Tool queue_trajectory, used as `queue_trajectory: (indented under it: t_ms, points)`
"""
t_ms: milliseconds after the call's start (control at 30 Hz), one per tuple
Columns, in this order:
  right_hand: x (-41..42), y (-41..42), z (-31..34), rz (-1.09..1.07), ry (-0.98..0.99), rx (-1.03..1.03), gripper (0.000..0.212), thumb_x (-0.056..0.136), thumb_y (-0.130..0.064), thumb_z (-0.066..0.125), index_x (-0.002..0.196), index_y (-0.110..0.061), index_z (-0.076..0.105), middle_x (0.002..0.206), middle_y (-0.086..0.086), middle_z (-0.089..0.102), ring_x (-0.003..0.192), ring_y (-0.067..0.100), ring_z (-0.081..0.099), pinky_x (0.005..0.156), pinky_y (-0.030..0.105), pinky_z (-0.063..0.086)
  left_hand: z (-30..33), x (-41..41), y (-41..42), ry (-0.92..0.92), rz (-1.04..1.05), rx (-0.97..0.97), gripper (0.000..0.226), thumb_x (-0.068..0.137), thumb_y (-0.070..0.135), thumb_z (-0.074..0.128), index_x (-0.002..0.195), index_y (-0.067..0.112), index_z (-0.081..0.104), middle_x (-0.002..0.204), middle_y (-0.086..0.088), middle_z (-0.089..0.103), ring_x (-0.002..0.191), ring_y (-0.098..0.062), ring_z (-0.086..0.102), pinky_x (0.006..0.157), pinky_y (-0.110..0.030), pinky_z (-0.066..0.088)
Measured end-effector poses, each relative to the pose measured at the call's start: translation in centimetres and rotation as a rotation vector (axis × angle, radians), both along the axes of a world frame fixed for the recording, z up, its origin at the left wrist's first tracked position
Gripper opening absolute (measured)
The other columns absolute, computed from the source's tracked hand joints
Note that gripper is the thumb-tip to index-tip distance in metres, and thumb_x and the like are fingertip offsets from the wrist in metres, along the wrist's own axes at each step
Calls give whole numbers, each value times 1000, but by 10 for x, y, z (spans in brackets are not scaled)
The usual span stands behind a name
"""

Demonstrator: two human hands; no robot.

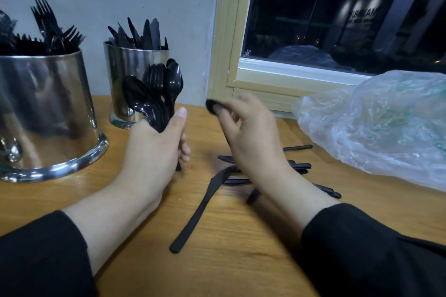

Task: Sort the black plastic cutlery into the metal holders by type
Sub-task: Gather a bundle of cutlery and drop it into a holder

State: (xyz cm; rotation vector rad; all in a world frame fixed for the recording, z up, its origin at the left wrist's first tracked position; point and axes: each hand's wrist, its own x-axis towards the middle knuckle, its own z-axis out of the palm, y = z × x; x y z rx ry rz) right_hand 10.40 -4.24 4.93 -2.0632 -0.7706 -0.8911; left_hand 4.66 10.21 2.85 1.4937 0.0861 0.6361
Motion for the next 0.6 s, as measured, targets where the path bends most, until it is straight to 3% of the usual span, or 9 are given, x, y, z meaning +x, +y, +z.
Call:
queue_trajectory:
  t_ms: [133,300,367,467,533,600]
  points:
    - [-16,-8,10,118,258,304,14,99,-25,62,92,-18,73,73,-8,65,71,8,59,66,28,48,1,-2,-6,4,-52,18,23,104,26,57,90,17,72,85,2,79,83,-15,77,73,-31,61]
    - [-30,0,-9,140,382,352,8,95,-25,68,91,-19,73,77,-3,71,72,14,65,72,43,55,-2,-11,-14,97,-332,81,27,105,27,54,102,9,74,86,-11,79,82,-26,77,80,-42,60]
    - [-30,2,-12,128,361,355,11,96,-25,67,91,-19,74,78,-5,72,77,13,66,75,43,54,-3,-12,-12,122,-360,140,34,104,29,54,89,3,70,76,-11,74,69,-28,72,70,-42,58]
    - [-32,4,-18,111,295,291,19,100,-24,60,94,-13,75,84,-2,71,83,15,64,79,41,50,-3,-12,-7,103,-370,201,36,104,26,57,71,10,55,62,-13,51,57,-27,53,56,-37,44]
    - [-34,6,-21,96,234,220,23,103,-22,53,98,-10,73,89,3,68,88,18,61,83,40,47,-5,-7,-3,70,-341,168,32,102,23,60,72,12,55,62,-13,45,56,-26,47,56,-38,41]
    - [-36,7,-20,107,239,202,27,105,-21,49,120,-10,69,109,5,67,106,16,58,95,34,45,-4,-7,-2,50,-299,125,24,100,23,64,79,11,62,64,-11,49,59,-25,50,59,-39,44]
